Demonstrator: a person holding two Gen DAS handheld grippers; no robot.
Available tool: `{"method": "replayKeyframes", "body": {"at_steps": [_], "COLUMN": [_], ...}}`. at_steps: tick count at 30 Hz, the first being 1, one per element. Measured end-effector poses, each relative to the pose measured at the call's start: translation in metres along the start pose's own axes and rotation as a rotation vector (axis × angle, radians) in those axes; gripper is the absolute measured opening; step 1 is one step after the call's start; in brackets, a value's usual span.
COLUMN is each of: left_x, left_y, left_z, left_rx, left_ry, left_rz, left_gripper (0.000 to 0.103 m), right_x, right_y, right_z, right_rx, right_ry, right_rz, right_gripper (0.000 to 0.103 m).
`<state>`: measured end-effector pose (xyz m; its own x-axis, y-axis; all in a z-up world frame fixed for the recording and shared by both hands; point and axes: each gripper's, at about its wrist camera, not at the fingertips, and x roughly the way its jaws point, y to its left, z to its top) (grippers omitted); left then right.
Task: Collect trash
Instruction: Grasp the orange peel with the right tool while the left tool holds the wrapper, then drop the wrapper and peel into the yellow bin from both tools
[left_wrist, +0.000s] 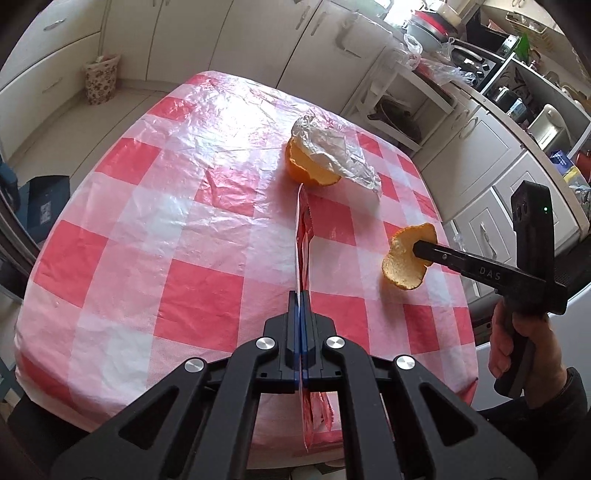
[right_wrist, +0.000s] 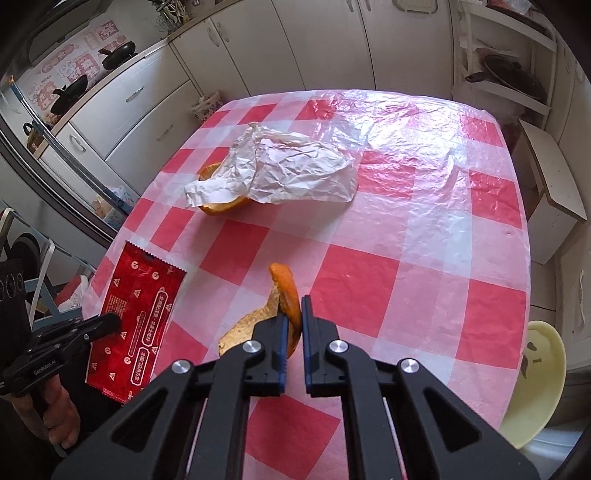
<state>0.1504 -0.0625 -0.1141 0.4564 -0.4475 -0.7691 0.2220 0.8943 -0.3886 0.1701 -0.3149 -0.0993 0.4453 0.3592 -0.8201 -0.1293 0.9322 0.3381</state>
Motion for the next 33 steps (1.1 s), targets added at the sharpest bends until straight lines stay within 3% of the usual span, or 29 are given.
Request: {"method": "replayKeyframes", "body": {"at_steps": [12,19,24,28,33], "left_x": [-0.025,-0.036,-0.035,-0.031,-0.015], "left_y": [-0.050,-0.084,-0.109,-0.138,-0.186], "left_z": [-0.004,-0.010,-0.011,-0.009,-0.010], "left_rx": [0.136,0.232,0.272,0.311,0.364], "left_ry": [-0.074,-0.106,-0.097,-0.092,-0.068], "left_rz": [0.072,0.098,0.066,0.016,-0.062], "left_gripper": [0.001,0.001,0.001,0.001,0.001], "right_x": [-0.046,-0.070,-0.089,-0.108,-0.113], "right_y": [-0.022,-0.055,-0.090,-0.133,-0.201], "right_z": [-0.014,-0.023,-0.030,-0.043,-0.070], "right_rx": [0.048,0.130,0.187,0.240,0.372], "right_ry": [-0.086,-0.135,-0.159,-0.162,-0.112], "right_rz": [-0.012,-0.042,-0.111,-0.222,-0.313], "right_gripper": [0.007,0.007,0.007,0.007,0.007]}}
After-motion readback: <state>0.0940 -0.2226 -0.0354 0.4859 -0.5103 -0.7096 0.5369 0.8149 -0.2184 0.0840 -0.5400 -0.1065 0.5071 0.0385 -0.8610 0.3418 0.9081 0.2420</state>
